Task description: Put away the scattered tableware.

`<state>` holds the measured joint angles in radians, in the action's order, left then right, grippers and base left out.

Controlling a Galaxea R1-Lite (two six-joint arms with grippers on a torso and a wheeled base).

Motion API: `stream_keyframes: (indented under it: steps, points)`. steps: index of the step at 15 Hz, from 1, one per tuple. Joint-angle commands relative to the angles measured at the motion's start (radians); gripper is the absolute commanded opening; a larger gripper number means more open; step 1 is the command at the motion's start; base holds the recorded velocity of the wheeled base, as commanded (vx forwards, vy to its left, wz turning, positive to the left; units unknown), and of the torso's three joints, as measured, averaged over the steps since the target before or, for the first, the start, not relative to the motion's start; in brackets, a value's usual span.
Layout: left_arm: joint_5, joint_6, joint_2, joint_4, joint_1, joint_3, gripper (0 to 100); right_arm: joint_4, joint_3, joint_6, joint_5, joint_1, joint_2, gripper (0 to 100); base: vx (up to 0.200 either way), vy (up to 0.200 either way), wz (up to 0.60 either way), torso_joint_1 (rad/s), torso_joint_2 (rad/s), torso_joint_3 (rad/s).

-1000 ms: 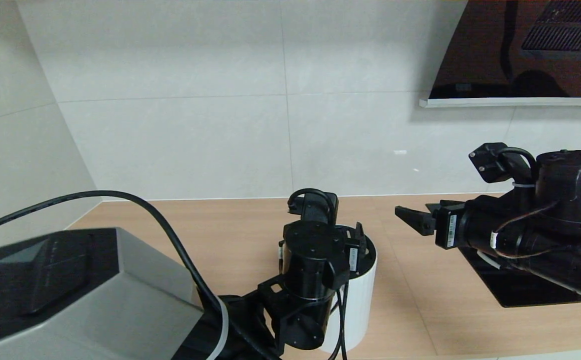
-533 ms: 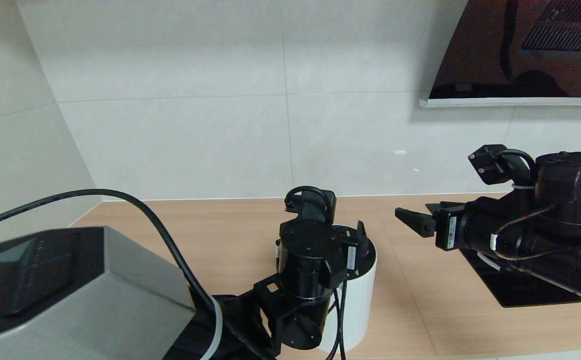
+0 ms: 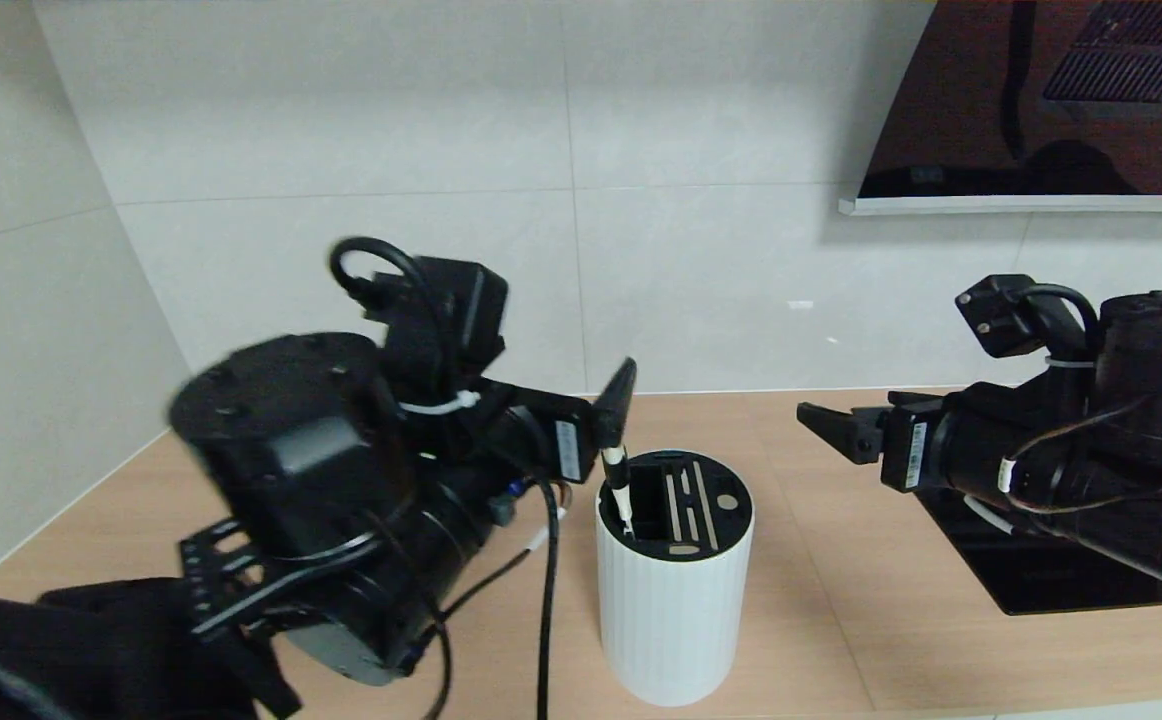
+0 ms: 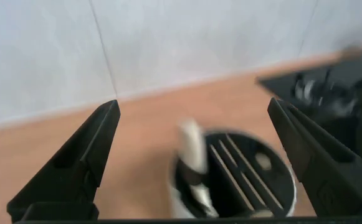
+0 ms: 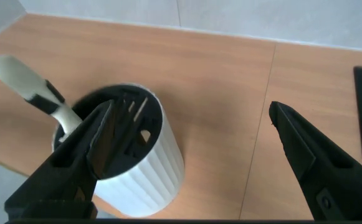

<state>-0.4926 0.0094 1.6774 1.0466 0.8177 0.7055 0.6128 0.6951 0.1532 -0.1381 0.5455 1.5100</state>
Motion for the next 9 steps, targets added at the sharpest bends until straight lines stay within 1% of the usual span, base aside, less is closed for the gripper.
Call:
stream_keyframes:
  steps: [1, 2, 3, 4, 6, 8, 9]
  points:
    - [0.055, 0.057, -0.220, -0.013, -0.061, -0.021, 100, 0.001, -0.008, -0.049, -0.003, -0.001, -0.093, 100, 0.000, 0.000, 0.00, 0.000, 0.00, 0.000]
    - [0.086, 0.060, -0.277, -0.048, -0.077, -0.031, 100, 0.001, -0.006, -0.069, -0.003, -0.004, -0.151, 100, 0.000, 0.000, 0.00, 0.000, 0.00, 0.000]
    - [0.092, 0.061, -0.318, -0.083, -0.087, -0.044, 100, -0.004, -0.008, -0.070, -0.003, -0.004, -0.195, 100, 0.000, 0.000, 0.00, 0.000, 0.00, 0.000]
    - [0.092, 0.061, -0.412, -0.154, -0.114, -0.075, 100, -0.010, -0.012, -0.070, -0.003, -0.006, -0.281, 100, 0.000, 0.000, 0.00, 0.000, 0.00, 0.000]
    - [0.092, 0.061, -0.594, -0.284, -0.193, -0.124, 100, -0.028, -0.086, -0.073, 0.000, -0.044, -0.416, 100, 0.000, 0.000, 0.00, 0.000, 0.00, 0.000]
    - [0.092, 0.061, -0.820, -0.488, -0.273, -0.159, 100, -0.030, -0.161, -0.075, 0.003, -0.070, -0.580, 100, 0.000, 0.000, 0.00, 0.000, 0.00, 0.000]
    - [0.094, 0.063, -0.944, -0.625, -0.304, -0.161, 100, -0.048, -0.174, -0.075, 0.003, -0.088, -0.676, 100, 0.000, 0.000, 0.00, 0.000, 0.00, 0.000]
